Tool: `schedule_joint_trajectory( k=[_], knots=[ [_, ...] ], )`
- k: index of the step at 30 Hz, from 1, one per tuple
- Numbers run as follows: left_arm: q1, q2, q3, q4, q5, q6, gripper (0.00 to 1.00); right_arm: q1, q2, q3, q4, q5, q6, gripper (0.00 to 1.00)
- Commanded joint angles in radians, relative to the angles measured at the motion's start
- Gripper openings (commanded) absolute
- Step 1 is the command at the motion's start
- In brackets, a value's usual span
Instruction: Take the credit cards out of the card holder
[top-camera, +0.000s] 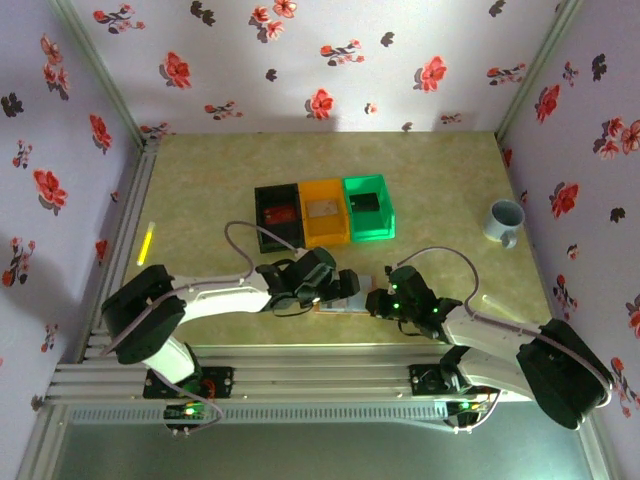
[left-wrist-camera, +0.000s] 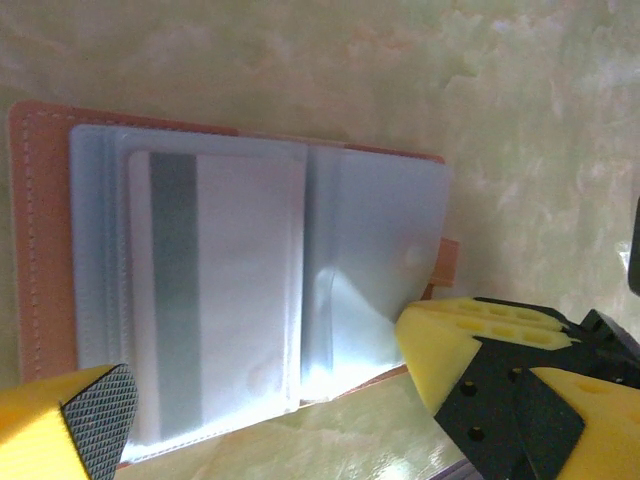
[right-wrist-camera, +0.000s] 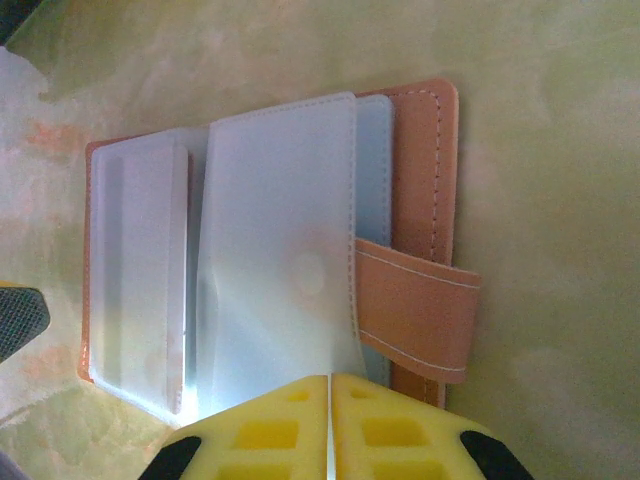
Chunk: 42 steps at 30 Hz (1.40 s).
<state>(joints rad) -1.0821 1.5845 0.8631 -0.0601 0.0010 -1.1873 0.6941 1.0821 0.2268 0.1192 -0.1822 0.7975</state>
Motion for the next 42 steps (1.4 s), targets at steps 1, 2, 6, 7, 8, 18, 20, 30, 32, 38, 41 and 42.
schedule_joint_trajectory(
  k=[1, 2, 6, 7, 8, 18, 20, 30, 32, 38, 41, 42],
  knots=[
    [-0.009, 0.029, 0.024, -0.010, -0.004, 0.026, 1.00, 0.008, 0.003, -0.009, -0.003, 0.023, 0.011, 0.09],
    [-0.009, 0.034, 0.023, -0.010, -0.004, 0.026, 1.00, 0.008, 0.003, -0.009, -0.003, 0.024, 0.010, 0.09],
    [-0.009, 0.046, 0.017, -0.005, -0.001, 0.020, 1.00, 0.008, 0.005, -0.007, -0.003, 0.025, 0.009, 0.09],
    [-0.009, 0.048, 0.016, -0.004, -0.001, 0.020, 1.00, 0.008, 0.005, -0.007, -0.002, 0.025, 0.009, 0.09],
    [-0.009, 0.048, 0.015, -0.003, -0.001, 0.018, 1.00, 0.008, 0.005, -0.007, -0.002, 0.024, 0.009, 0.09],
    [-0.010, 0.067, 0.011, 0.016, 0.011, 0.011, 1.00, 0.008, 0.006, -0.012, -0.001, 0.024, 0.009, 0.09],
    [-0.010, 0.072, 0.011, 0.016, 0.011, 0.009, 1.00, 0.008, 0.004, -0.011, -0.001, 0.023, 0.011, 0.08],
    [-0.013, 0.084, 0.014, 0.024, 0.016, 0.005, 1.00, 0.008, 0.004, -0.017, 0.001, 0.024, 0.011, 0.08],
    [-0.014, 0.087, 0.017, 0.029, 0.019, 0.005, 1.00, 0.008, 0.005, -0.017, 0.000, 0.024, 0.011, 0.08],
    [-0.015, 0.081, 0.029, 0.013, 0.015, 0.018, 1.00, 0.008, 0.002, -0.019, -0.001, 0.024, 0.010, 0.08],
    [-0.015, 0.074, 0.033, -0.008, 0.001, 0.028, 1.00, 0.008, 0.001, -0.021, -0.003, 0.026, 0.009, 0.08],
    [-0.015, 0.074, 0.032, -0.010, -0.001, 0.029, 1.00, 0.008, -0.001, -0.021, -0.003, 0.026, 0.010, 0.08]
  ],
)
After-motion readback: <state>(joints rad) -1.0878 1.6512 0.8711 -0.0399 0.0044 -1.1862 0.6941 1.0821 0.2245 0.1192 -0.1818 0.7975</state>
